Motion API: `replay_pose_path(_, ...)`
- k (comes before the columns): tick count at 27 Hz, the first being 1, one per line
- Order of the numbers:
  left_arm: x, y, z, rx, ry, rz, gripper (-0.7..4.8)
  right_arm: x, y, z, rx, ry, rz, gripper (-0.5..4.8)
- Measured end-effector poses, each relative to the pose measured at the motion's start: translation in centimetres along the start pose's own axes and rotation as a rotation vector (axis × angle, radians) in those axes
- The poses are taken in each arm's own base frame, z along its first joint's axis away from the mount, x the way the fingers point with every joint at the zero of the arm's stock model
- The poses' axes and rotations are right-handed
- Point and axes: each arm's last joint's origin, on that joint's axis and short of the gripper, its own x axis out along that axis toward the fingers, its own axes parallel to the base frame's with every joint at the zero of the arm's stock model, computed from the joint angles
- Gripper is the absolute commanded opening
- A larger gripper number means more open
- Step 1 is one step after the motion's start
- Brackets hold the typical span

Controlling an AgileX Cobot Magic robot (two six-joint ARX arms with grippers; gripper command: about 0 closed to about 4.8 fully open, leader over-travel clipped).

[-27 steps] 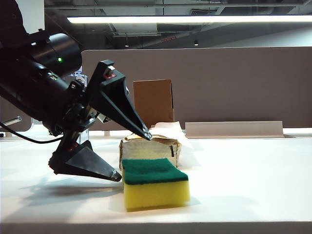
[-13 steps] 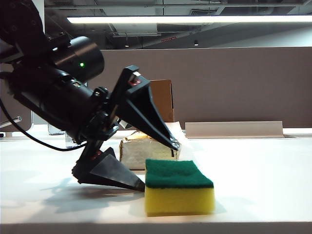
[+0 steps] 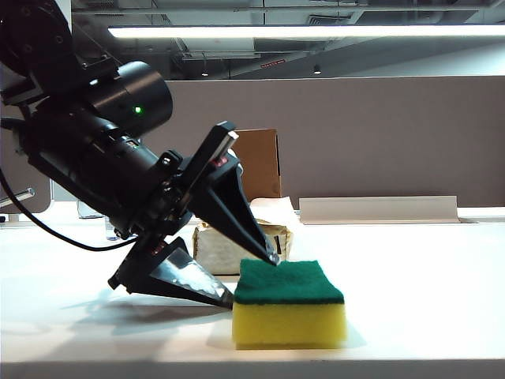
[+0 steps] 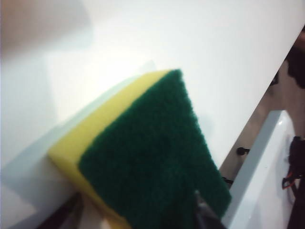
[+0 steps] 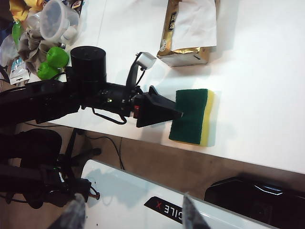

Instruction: Move the sponge from right to left to wipe the table, avoiding obstacles on the table, and finally reaching the bottle of mineral water.

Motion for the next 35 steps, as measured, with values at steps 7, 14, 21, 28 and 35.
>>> replay_pose_path(7,-0.1,0.1,-0.1,-0.028,0.015,0.039,2.08,0.0,0.0,0.0,0.000,0.000,0.000,2.60)
replay_pose_path(14,0.2,-0.5,0.4,-0.026,0.030,0.059,2.08,-0.1,0.0,-0.1,-0.003,-0.003,0.001,2.60)
replay_pose_path(21,1.3,-0.7,1.2,-0.026,0.061,0.041,2.04,-0.5,0.5,-0.1,-0.018,-0.020,0.006,2.28)
replay_pose_path(28,2.1,-0.8,0.8,-0.028,0.100,0.059,-0.05,-0.7,0.6,-0.1,-0.023,-0.025,0.007,2.28)
replay_pose_path(35,2.0,-0.9,0.7,-0.027,0.095,0.095,-0.05,-0.7,0.6,-0.1,-0.023,-0.025,0.007,2.28)
